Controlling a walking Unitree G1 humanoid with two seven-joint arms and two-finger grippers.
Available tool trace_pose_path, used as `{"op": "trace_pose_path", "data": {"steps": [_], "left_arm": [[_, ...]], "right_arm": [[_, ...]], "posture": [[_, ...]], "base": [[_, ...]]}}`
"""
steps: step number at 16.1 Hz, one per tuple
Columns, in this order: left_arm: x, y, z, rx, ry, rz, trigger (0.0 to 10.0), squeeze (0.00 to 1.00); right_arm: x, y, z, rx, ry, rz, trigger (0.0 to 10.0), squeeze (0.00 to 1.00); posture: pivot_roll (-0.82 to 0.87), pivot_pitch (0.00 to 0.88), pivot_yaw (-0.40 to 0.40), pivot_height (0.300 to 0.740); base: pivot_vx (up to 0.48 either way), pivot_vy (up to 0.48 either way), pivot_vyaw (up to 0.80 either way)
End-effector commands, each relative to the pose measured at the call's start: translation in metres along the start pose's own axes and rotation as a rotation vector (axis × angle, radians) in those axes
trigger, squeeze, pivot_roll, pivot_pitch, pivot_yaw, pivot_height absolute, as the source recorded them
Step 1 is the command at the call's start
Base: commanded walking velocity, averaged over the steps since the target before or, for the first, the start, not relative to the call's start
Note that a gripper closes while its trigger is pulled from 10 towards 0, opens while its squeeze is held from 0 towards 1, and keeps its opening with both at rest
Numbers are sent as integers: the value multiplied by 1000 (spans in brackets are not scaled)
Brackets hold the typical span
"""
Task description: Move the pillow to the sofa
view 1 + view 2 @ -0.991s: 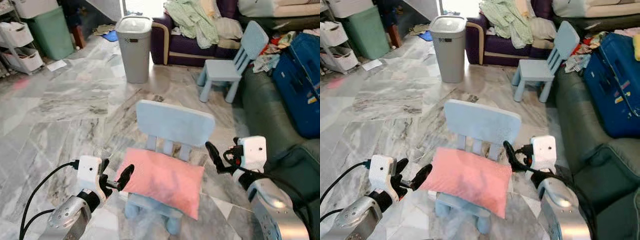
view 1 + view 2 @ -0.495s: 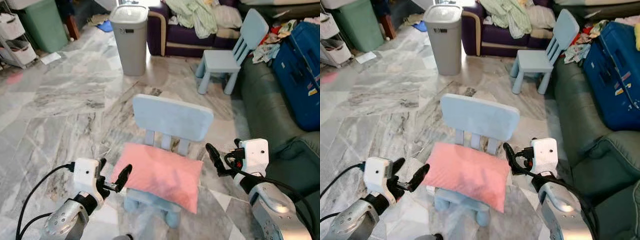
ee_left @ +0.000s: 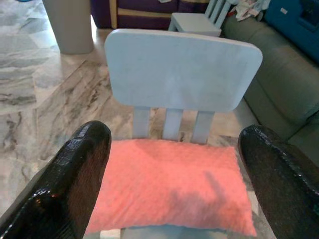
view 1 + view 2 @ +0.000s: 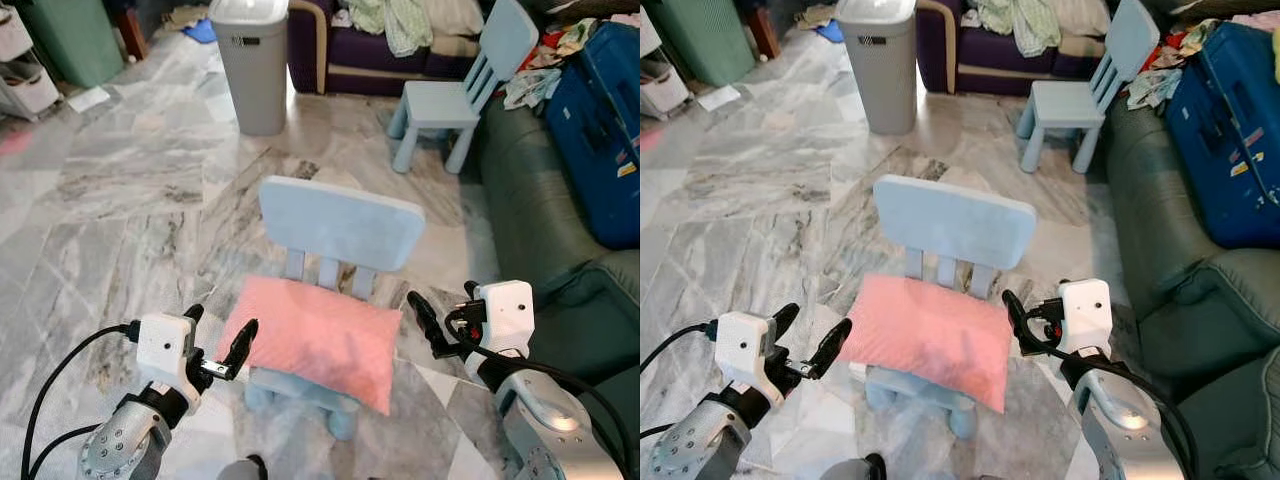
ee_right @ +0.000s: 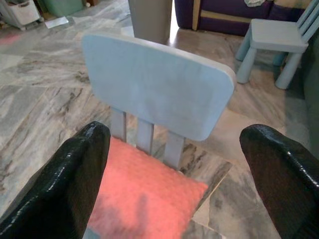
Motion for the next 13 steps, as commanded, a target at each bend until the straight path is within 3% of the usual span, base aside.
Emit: {"op": "trace_pose_path", "data": {"steps": [1, 13], "left_arm": [[0, 4, 4, 12, 8, -14, 10000, 0], [2, -1, 7, -13, 3, -8, 10000, 0]], "right_arm": [[-1, 4, 4, 7, 5, 1, 10000, 0], [-6, -1, 9, -20, 27, 4, 10000, 0]], "posture": [[26, 192, -5, 715], [27, 222, -10, 575]], "base": [[0, 0, 0], [0, 0, 0]]}}
Point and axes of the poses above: a point about 5 cm out from each wrist's last joint towards the gripper, its own z axis pointing back from the gripper into the wrist, its own y axis along the axis of the wrist's last joint, x = y × z, the point moved 5 cm from there along -z, pointing out of the wrist towards the gripper, and after that the axes turned 7 degrees about z, right-handed, at the moved point
